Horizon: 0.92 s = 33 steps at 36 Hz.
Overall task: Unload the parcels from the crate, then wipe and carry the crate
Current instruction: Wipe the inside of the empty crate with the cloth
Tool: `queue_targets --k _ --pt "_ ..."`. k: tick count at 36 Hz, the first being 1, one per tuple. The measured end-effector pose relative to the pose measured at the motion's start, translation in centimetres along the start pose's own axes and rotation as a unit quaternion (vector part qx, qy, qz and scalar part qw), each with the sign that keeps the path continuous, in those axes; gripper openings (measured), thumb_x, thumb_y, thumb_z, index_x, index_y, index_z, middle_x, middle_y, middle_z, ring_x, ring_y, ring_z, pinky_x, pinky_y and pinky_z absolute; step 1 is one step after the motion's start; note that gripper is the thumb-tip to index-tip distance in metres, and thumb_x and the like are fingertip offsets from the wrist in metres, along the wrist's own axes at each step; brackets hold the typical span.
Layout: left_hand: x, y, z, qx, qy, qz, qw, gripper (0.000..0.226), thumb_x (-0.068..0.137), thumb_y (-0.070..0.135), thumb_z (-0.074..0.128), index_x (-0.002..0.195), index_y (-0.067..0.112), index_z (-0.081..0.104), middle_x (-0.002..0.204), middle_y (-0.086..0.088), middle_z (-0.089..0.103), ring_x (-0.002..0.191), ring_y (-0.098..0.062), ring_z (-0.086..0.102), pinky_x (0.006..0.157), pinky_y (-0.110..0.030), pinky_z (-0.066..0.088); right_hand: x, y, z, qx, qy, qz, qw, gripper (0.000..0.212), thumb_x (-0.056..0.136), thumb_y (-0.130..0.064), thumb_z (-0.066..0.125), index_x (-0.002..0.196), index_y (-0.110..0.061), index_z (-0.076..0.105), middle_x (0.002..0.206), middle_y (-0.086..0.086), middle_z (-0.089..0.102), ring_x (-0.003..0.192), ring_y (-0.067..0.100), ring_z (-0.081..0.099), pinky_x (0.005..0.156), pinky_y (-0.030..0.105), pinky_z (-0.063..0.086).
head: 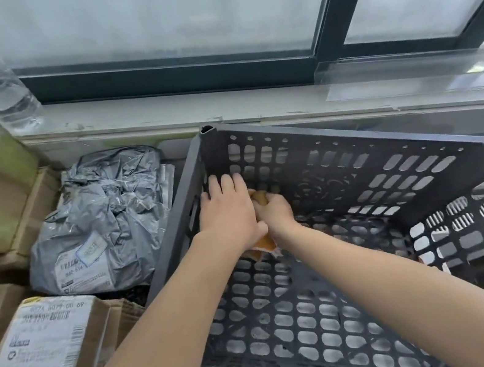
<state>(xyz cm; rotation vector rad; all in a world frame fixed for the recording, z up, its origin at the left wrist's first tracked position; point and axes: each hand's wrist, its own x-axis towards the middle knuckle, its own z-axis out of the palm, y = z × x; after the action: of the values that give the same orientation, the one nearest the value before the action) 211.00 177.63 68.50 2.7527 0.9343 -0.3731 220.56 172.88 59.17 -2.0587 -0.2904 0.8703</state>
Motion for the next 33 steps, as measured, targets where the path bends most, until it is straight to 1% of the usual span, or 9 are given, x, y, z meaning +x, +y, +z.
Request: queue_targets --k 2,4,6,10,12,19,26,28,33 --pt "-0.1 -0.1 0.2 -0.004 0.002 -0.001 1.000 0.099 0.086 0.046 0.063 0.155 0.006 0.004 0.159 -0.014 0.015 0.149 -0.035 0.007 0.120 -0.047 0.020 0.3 -1.0 0.5 0.015 -0.007 -0.008 1.000 0.026 0.094 -0.037 0.055 0.091 -0.015 0.070 0.088 0.004 0.071 0.083 0.022 0.065 0.075 0.033 0.053" --pt "-0.1 0.0 0.2 -0.008 0.003 0.002 1.000 0.099 0.085 0.045 0.064 0.154 0.006 0.005 0.157 -0.015 0.017 0.149 -0.035 0.008 0.120 -0.047 0.020 0.9 -1.8 0.7 0.040 0.003 0.010 0.999 0.031 0.094 -0.043 0.055 0.096 -0.015 0.070 0.088 0.003 0.071 0.078 0.017 0.065 0.063 0.026 0.048" --pt "0.0 0.1 0.2 -0.011 0.004 0.004 1.000 0.099 0.085 0.045 0.064 0.154 0.006 0.005 0.157 -0.014 0.018 0.148 -0.034 0.009 0.120 -0.047 0.021 1.4 -2.0 0.4 0.083 0.020 0.038 0.996 0.030 0.092 -0.043 0.059 0.097 -0.014 0.068 0.090 0.004 0.070 0.078 0.016 0.065 0.058 0.023 0.044" --pt "0.3 0.5 0.1 -0.003 0.003 0.009 1.000 0.099 0.085 0.047 0.063 0.155 0.006 0.005 0.158 -0.013 0.016 0.149 -0.034 0.008 0.119 -0.047 0.021 1.1 -1.0 -1.0 0.130 0.045 0.066 0.988 0.019 0.091 -0.034 0.063 0.085 -0.015 0.062 0.092 0.009 0.070 0.086 0.024 0.067 0.082 0.037 0.056" --pt "0.5 0.8 0.0 0.001 -0.002 0.012 1.000 0.100 0.085 0.048 0.062 0.154 0.006 0.004 0.159 -0.014 0.014 0.149 -0.035 0.007 0.119 -0.047 0.021 0.9 -0.4 -2.2 0.139 0.064 0.074 0.985 0.022 0.091 -0.035 0.064 0.090 -0.013 0.062 0.096 0.009 0.070 0.090 0.026 0.066 0.087 0.041 0.055" --pt "1.1 2.3 0.0 0.020 -0.005 0.037 0.999 0.102 0.086 0.054 0.060 0.154 0.005 0.002 0.160 -0.015 0.012 0.149 -0.036 0.007 0.119 -0.047 0.022 0.6 2.3 -7.2 0.141 0.113 0.079 0.980 0.036 0.088 -0.040 0.066 0.108 -0.011 0.066 0.098 0.009 0.070 0.093 0.028 0.066 0.092 0.046 0.053" --pt "1.1 4.0 0.4 0.022 -0.020 0.050 0.998 0.099 0.088 0.052 0.058 0.154 0.006 0.001 0.160 -0.015 0.012 0.149 -0.036 0.005 0.119 -0.046 0.021 0.1 5.2 -11.2 0.112 0.180 0.113 0.971 0.042 0.087 -0.035 0.065 0.114 -0.004 0.062 0.107 0.012 0.066 0.100 0.033 0.063 0.095 0.045 0.052" --pt "1.2 4.3 0.6 0.025 -0.020 0.053 0.998 0.099 0.088 0.052 0.058 0.154 0.006 0.001 0.160 -0.015 0.012 0.149 -0.036 0.005 0.119 -0.046 0.021 -0.1 5.1 -11.5 0.116 0.181 0.091 0.972 0.036 0.089 -0.036 0.064 0.110 -0.007 0.062 0.104 0.010 0.068 0.098 0.031 0.064 0.093 0.044 0.052" --pt "1.3 4.6 0.8 0.026 -0.015 0.054 0.998 0.099 0.088 0.054 0.058 0.154 0.005 0.002 0.160 -0.014 0.013 0.149 -0.035 0.005 0.119 -0.046 0.022 -0.9 3.4 -10.6 0.144 0.165 -0.023 0.975 0.025 0.091 -0.044 0.061 0.089 -0.019 0.068 0.089 0.002 0.071 0.088 0.017 0.066 0.080 0.034 0.053"
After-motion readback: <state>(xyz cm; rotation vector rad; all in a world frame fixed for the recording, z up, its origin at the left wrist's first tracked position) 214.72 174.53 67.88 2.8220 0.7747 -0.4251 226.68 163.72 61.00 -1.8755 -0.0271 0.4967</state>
